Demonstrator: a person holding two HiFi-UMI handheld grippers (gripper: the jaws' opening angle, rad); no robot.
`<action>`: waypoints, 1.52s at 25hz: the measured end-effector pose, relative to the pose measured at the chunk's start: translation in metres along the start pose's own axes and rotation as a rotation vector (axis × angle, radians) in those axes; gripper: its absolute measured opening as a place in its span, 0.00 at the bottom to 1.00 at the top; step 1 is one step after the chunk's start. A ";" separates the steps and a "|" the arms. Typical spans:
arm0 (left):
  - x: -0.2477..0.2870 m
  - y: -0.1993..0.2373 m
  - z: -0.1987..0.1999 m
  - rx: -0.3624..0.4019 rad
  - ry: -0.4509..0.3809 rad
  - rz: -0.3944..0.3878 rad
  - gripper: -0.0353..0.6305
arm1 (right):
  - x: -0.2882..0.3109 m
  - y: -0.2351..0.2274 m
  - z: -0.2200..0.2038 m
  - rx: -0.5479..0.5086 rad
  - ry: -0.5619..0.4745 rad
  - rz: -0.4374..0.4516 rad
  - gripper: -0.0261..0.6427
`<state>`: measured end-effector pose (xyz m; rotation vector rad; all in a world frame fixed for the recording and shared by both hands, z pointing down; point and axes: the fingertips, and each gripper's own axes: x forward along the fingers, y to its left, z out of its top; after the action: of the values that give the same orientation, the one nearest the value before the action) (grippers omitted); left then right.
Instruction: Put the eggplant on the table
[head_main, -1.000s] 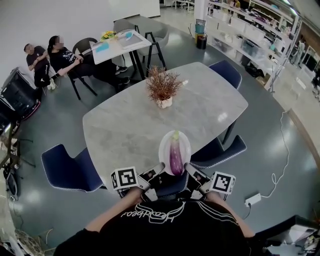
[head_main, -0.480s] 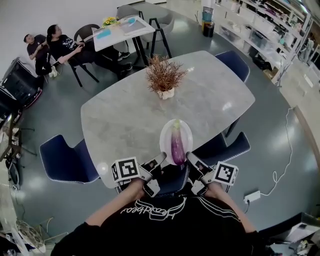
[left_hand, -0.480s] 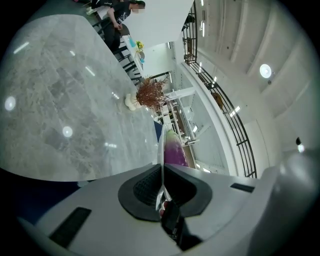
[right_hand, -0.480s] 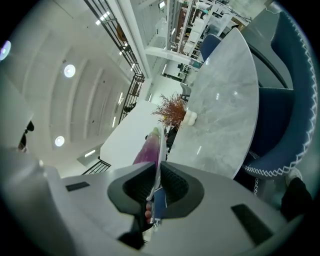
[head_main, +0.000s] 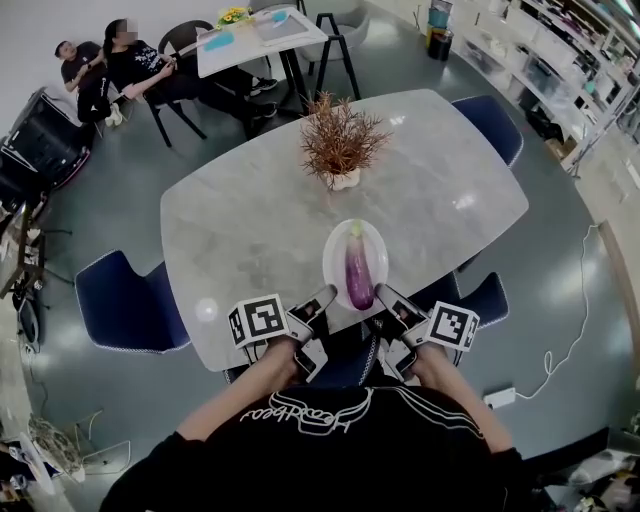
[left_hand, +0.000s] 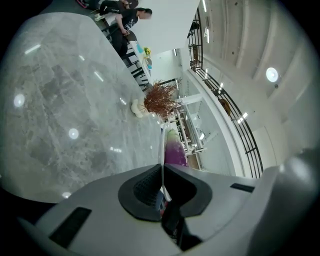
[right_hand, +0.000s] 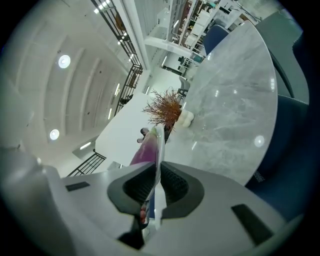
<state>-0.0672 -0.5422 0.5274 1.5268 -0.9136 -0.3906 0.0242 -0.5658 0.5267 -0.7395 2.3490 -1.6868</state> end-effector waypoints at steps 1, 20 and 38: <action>0.005 0.004 0.003 -0.007 -0.004 0.009 0.08 | 0.002 -0.010 0.002 -0.002 0.012 -0.034 0.10; 0.062 0.082 0.025 -0.068 -0.030 0.144 0.08 | 0.048 -0.101 0.016 0.062 0.110 -0.170 0.10; 0.082 0.137 0.030 -0.183 -0.035 0.211 0.08 | 0.073 -0.153 0.009 0.091 0.197 -0.254 0.10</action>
<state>-0.0803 -0.6132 0.6728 1.2468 -1.0268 -0.3387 0.0101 -0.6456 0.6765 -0.9280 2.3672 -2.0418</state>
